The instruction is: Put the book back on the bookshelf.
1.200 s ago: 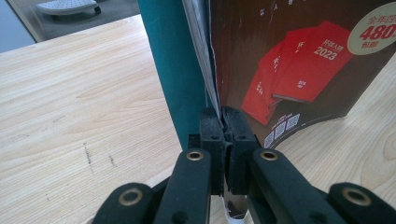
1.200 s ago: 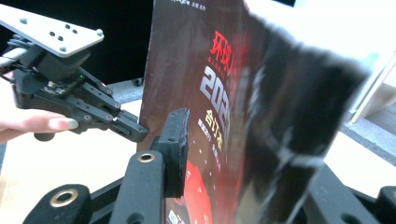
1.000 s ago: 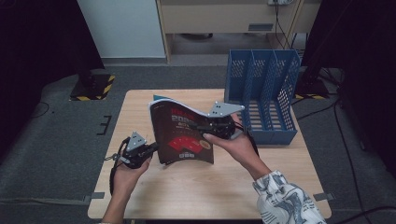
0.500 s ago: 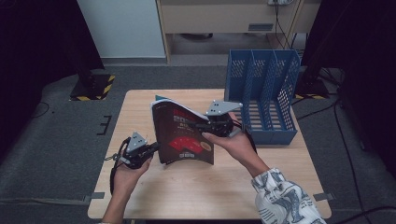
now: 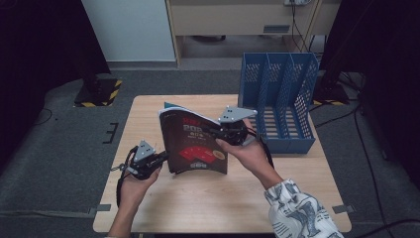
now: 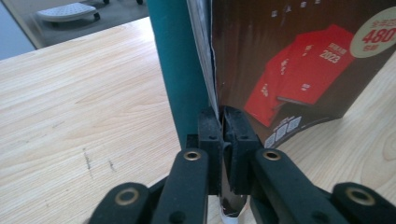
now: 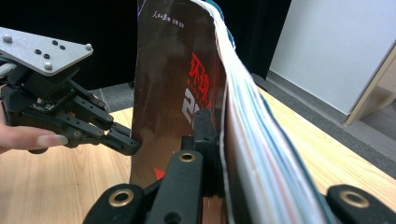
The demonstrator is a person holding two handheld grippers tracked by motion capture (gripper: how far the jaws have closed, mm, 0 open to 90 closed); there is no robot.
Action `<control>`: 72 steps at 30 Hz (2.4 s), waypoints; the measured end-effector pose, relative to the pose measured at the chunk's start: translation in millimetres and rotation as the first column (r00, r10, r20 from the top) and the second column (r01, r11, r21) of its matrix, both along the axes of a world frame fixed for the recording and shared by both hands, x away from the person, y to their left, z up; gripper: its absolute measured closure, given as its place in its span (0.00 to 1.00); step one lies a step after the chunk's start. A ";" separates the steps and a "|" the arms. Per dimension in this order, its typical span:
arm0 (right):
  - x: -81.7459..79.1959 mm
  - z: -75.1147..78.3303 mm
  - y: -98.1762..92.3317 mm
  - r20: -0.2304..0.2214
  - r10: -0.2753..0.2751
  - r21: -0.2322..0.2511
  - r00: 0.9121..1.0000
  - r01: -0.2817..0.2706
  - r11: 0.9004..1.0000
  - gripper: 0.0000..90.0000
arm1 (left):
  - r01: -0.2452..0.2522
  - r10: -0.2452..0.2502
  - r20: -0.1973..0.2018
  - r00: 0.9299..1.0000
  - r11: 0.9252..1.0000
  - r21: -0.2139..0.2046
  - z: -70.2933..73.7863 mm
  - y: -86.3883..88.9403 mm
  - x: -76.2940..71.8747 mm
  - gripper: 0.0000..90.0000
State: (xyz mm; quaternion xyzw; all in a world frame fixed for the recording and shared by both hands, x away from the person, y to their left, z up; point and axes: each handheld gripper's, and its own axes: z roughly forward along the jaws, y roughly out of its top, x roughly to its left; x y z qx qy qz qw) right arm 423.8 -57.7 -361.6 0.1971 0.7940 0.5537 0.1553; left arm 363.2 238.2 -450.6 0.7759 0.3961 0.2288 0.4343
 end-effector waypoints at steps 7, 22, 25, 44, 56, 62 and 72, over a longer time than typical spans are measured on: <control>-1.7 3.2 7.1 0.009 0.004 -0.017 1.000 -0.004 1.000 0.97 | -0.075 0.075 0.003 0.997 0.994 -0.086 -6.6 10.3 3.3 0.64; 0.4 15.9 13.2 0.012 -0.025 -0.038 1.000 0.025 0.999 0.97 | -0.198 0.194 -0.109 0.975 0.980 -0.023 -37.3 20.9 7.5 0.12; 0.8 19.2 12.4 0.012 -0.033 -0.040 0.999 0.034 0.999 0.97 | -0.202 0.199 -0.120 0.973 0.979 -0.014 -42.0 22.9 8.2 0.11; 11.0 44.0 15.7 0.008 -0.096 -0.053 0.995 0.096 0.994 0.97 | -0.216 0.224 -0.163 0.961 0.974 0.070 -63.4 20.8 11.8 0.07; 17.0 70.8 21.8 0.014 -0.127 -0.046 0.992 0.127 0.991 0.97 | -0.245 0.261 -0.197 0.945 0.964 0.102 -72.3 24.7 13.4 0.06; 18.4 82.1 19.9 0.017 -0.140 -0.040 0.990 0.140 0.989 0.97 | -0.242 0.262 -0.214 0.941 0.963 0.115 -74.6 22.8 15.3 0.06; 20.7 97.5 9.7 0.020 -0.167 -0.033 0.986 0.168 0.985 0.97 | -0.234 0.260 -0.225 0.939 0.963 0.136 -78.3 20.5 15.3 0.06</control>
